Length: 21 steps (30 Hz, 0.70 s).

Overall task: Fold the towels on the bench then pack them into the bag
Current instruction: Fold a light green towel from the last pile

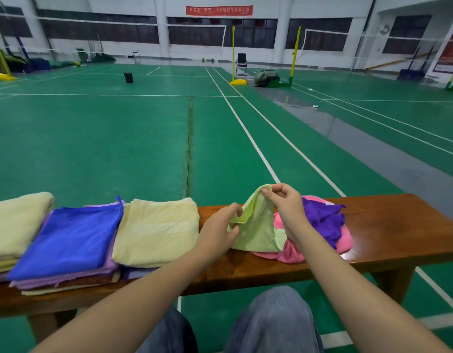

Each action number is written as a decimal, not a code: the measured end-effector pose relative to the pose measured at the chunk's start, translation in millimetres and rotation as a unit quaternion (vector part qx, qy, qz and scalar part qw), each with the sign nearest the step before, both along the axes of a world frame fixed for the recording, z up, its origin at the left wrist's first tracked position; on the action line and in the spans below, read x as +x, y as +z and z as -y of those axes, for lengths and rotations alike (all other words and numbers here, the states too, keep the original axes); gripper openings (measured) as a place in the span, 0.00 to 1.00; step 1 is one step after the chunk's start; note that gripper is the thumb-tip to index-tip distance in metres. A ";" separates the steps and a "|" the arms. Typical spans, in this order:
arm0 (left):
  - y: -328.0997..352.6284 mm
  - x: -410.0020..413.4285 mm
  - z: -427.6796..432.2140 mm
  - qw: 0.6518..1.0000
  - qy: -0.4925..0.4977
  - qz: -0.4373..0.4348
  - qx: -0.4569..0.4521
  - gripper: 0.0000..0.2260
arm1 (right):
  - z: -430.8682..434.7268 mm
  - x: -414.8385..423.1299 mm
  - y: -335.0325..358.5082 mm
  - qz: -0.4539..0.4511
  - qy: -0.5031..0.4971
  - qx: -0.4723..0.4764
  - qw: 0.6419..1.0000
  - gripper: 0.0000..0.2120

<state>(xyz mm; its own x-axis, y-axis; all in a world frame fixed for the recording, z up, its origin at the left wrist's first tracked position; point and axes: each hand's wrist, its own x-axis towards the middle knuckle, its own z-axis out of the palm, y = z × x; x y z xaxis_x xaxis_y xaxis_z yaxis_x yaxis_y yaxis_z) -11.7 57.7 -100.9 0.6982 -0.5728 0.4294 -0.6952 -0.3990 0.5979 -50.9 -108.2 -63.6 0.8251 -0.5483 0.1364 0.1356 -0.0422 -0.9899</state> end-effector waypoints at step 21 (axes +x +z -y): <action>115.7 97.9 25.4 0.938 0.058 -0.228 -0.256 0.09 | 33.9 66.0 57.0 0.050 -0.056 -0.006 0.997 0.07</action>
<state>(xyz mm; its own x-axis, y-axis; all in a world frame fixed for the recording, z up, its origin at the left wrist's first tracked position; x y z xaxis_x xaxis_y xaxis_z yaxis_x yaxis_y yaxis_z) 86.2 32.3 14.8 0.9213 -0.2814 0.2685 -0.2898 -0.0362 0.9564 15.1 -142.1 -6.6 0.7407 -0.6341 0.2221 0.2276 -0.0742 -0.9709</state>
